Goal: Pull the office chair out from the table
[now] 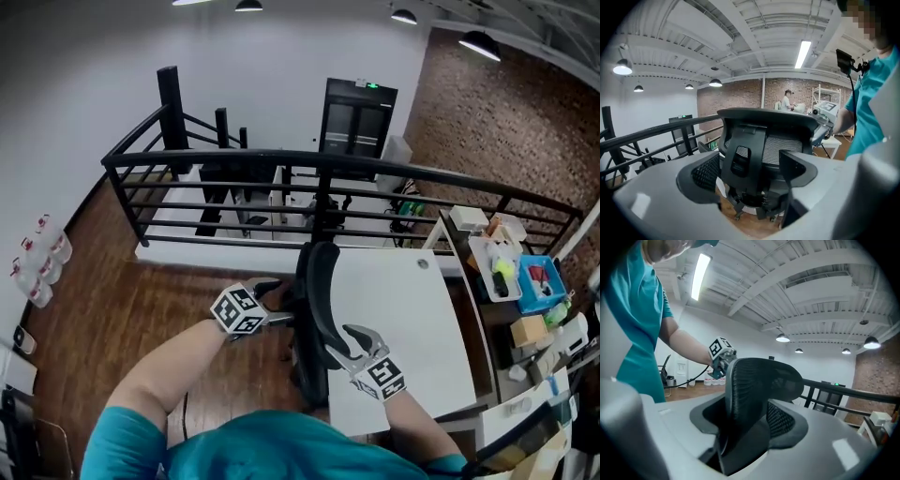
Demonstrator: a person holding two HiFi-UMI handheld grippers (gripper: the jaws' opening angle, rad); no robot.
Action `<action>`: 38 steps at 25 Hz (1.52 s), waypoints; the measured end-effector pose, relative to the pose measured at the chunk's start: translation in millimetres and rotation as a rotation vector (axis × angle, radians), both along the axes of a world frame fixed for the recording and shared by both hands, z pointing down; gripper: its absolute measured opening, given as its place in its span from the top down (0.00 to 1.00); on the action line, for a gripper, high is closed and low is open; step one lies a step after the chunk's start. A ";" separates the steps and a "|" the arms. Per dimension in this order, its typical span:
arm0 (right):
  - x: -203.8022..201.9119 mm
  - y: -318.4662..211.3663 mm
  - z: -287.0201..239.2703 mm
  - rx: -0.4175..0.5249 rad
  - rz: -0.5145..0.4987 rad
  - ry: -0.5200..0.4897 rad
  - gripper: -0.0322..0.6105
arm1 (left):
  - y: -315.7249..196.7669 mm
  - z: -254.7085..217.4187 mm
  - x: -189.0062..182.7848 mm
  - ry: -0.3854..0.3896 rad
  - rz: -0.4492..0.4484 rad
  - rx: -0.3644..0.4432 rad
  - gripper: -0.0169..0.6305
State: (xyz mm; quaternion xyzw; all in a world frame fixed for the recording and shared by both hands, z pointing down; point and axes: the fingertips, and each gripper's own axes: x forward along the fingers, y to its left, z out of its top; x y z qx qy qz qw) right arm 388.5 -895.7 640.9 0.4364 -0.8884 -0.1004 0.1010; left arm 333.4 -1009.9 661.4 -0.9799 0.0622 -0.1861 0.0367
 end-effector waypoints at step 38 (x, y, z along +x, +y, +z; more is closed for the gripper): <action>-172.6 -32.9 6.2 -0.072 -0.199 -0.047 0.68 | -46.2 13.0 -119.5 -0.026 0.177 0.031 0.47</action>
